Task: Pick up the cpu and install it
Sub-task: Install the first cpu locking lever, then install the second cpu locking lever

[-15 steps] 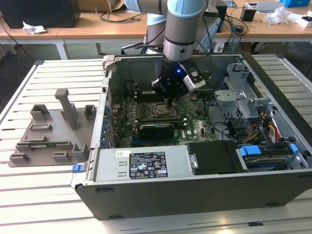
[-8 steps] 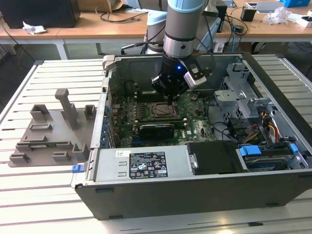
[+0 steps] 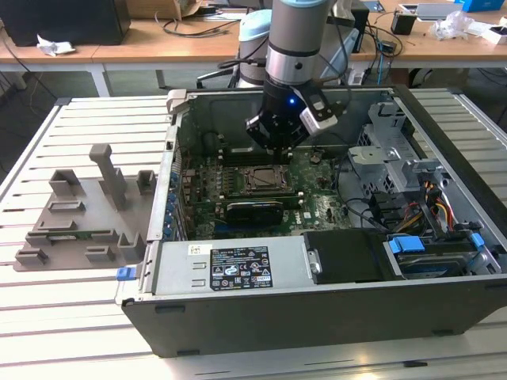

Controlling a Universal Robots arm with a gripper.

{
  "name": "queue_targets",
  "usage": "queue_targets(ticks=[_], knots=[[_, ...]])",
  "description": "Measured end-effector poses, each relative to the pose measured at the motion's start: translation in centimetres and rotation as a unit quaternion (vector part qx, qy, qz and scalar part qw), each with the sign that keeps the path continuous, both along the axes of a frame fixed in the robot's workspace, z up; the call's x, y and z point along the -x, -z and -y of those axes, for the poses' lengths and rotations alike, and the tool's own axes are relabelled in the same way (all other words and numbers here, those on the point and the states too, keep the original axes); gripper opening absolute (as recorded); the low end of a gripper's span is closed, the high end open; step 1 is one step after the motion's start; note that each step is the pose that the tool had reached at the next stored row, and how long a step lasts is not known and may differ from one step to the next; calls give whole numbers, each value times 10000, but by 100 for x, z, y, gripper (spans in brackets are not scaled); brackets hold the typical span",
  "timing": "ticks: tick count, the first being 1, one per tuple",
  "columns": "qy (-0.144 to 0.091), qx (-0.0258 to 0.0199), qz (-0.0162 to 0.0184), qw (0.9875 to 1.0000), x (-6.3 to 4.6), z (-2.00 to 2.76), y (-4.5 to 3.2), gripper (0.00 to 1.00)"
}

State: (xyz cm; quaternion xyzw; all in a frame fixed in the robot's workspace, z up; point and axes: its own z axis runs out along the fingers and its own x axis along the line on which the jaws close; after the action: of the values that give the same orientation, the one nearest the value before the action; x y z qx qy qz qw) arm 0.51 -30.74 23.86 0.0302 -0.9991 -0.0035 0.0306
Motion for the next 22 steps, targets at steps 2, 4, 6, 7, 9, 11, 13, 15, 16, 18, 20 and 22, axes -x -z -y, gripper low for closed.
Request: queue_targets(ticks=[2, 4, 6, 7, 9, 11, 13, 15, 16, 18, 20, 22], knots=[[0, 0, 0, 10000, 0, 0, -26, 11], [0, -1, 0, 10000, 0, 0, -31, 11], [0, 0, 0, 10000, 0, 0, -32, 11], [0, 0, 0, 10000, 0, 0, -33, 11], [0, 0, 0, 10000, 0, 0, -33, 11], [0, 0, 0, 10000, 0, 0, -34, 11], [0, 0, 0, 10000, 0, 0, -35, 11], [0, 0, 0, 10000, 0, 0, -35, 11], [0, 0, 0, 10000, 0, 0, -35, 11], [-1, 2, -1, 10000, 0, 7, -37, 11], [0, 0, 0, 10000, 0, 52, -35, 11], [0, 0, 0, 10000, 0, 94, -34, 11]])
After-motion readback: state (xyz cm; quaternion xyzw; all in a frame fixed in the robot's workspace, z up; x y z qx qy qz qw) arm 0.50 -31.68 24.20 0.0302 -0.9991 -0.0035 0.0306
